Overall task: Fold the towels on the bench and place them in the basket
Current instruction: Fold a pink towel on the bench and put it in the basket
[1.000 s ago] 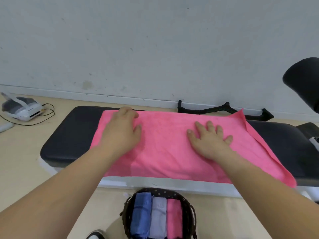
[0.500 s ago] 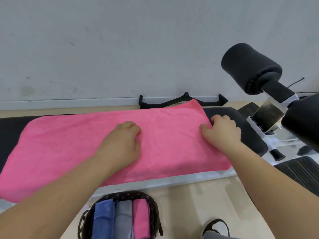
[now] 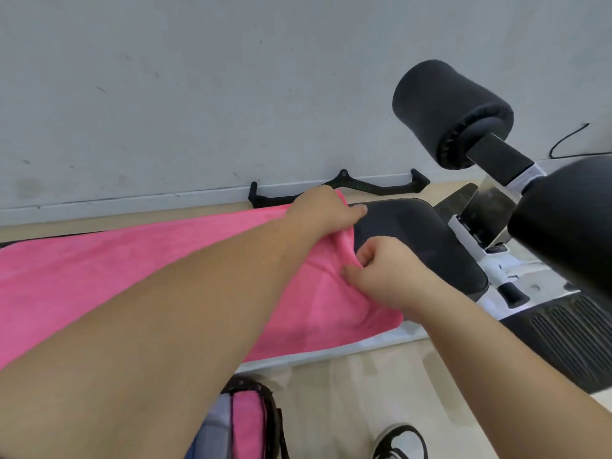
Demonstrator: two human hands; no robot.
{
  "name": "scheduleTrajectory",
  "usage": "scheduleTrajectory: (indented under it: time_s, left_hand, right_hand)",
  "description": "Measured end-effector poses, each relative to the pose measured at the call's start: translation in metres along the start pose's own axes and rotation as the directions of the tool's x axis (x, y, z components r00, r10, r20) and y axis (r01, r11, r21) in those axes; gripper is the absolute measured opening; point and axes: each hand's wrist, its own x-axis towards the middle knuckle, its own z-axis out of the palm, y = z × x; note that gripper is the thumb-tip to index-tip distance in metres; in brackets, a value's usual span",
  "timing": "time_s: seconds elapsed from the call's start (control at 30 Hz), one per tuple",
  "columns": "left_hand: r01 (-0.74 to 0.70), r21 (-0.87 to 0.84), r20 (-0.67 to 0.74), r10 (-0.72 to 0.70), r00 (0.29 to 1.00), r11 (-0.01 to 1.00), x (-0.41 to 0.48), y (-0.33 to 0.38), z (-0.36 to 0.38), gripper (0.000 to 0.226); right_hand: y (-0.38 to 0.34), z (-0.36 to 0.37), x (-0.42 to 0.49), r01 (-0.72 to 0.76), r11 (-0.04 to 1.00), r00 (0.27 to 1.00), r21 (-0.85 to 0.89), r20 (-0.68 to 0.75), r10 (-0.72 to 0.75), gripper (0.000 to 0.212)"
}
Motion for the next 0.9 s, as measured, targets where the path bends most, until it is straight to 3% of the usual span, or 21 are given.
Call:
scheduleTrajectory:
  time_s: [0.13,0.2,0.27,0.4,0.47,0.57,0.77,0.9]
  left_hand:
    - [0.046,0.057,0.008,-0.047,0.999,0.997,0.016,0.007,0.003,0.009]
    - [0.041,-0.036,0.024,-0.04,0.999,0.999,0.02,0.012,0.003,0.011]
    - [0.058,-0.249,0.037,-0.05,0.998,0.967,0.021,0.021,0.006,0.017]
    - [0.122,-0.757,0.17,0.013,0.985,0.642,0.013,0.045,0.004,0.019]
    - [0.136,-0.848,0.192,0.057,0.98,0.512,0.003,0.049,-0.006,0.02]
    - [0.157,-0.9,0.188,0.037,0.982,0.407,-0.014,0.032,-0.031,0.014]
    - [0.195,-0.874,0.137,-0.159,0.978,0.446,-0.053,-0.064,-0.093,0.015]
    - [0.241,-0.845,0.081,-0.332,0.94,0.478,-0.086,-0.137,-0.122,0.019]
  right_hand:
    - [0.006,-0.014,-0.009,-0.177,0.965,0.98,0.196,0.121,0.155,0.026]
    - [0.011,-0.023,-0.013,-0.279,0.933,0.951,0.227,0.204,0.234,0.035]
    - [0.013,-0.031,-0.019,-0.302,0.931,0.935,0.203,0.253,0.248,0.027]
    - [0.004,-0.047,-0.032,-0.2,0.958,0.971,0.206,0.175,0.165,0.02]
    - [-0.004,-0.052,-0.039,-0.126,0.961,0.986,0.246,0.137,0.094,0.017]
    - [-0.019,-0.046,-0.047,-0.102,0.967,0.979,0.234,0.198,0.055,0.015]
    - [-0.087,0.01,-0.059,0.123,0.95,0.977,0.286,0.135,-0.167,0.041]
    - [-0.143,0.063,-0.063,0.195,0.917,0.937,0.347,0.212,-0.279,0.039]
